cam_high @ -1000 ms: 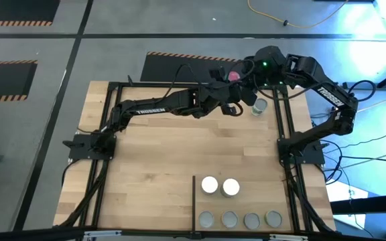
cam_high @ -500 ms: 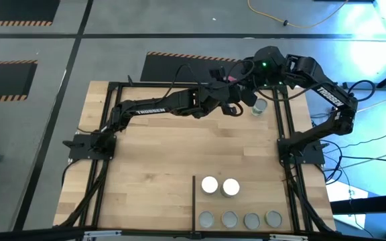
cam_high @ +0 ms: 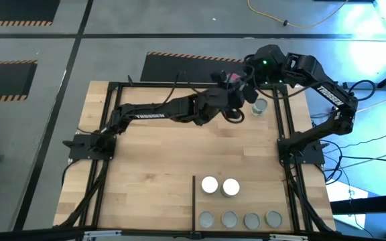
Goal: Pick and place cans onto a shelf
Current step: Put the canned chicken soup on the shelf
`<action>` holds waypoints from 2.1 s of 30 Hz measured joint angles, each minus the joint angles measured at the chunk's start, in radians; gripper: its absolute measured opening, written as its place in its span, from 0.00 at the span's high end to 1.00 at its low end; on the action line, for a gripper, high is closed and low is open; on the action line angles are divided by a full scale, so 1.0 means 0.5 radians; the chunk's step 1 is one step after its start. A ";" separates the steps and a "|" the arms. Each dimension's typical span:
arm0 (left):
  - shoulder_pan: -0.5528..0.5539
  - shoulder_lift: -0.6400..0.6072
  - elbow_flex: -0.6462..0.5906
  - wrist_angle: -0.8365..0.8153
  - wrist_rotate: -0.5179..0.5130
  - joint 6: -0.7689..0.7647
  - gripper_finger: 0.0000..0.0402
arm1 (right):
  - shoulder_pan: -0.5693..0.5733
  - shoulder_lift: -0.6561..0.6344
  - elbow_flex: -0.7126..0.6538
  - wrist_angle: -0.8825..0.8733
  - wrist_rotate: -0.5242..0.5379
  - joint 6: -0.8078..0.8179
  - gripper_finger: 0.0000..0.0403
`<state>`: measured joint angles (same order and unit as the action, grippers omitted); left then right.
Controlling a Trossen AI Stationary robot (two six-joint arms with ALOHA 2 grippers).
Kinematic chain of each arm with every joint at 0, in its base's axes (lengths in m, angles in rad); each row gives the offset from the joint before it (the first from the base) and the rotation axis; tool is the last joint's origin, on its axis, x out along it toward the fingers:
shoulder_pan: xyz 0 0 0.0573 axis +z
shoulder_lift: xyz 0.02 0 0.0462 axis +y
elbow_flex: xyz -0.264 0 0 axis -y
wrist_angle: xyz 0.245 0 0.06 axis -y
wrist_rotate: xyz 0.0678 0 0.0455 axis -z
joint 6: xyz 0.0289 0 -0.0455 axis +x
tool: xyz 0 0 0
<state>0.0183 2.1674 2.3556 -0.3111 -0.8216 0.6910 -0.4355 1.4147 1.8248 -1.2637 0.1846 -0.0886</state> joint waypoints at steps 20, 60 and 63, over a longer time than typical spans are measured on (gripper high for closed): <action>-0.355 -0.330 0.002 -0.664 -0.495 -0.503 0.98 | 0.094 -0.264 0.265 -0.597 -0.007 -0.045 0.98; -0.353 -0.810 0.002 -2.160 0.725 -1.641 1.00 | 1.500 -0.891 -1.261 -0.228 -0.662 1.388 0.98; -0.327 -0.810 0.002 -2.189 0.753 -1.641 0.99 | 1.654 -0.797 -1.262 -0.142 -0.686 1.449 0.98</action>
<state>-0.1453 1.7622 2.3566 -1.4056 -0.4452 -0.1295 0.3916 1.0161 1.1938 -1.3348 -0.1584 0.6358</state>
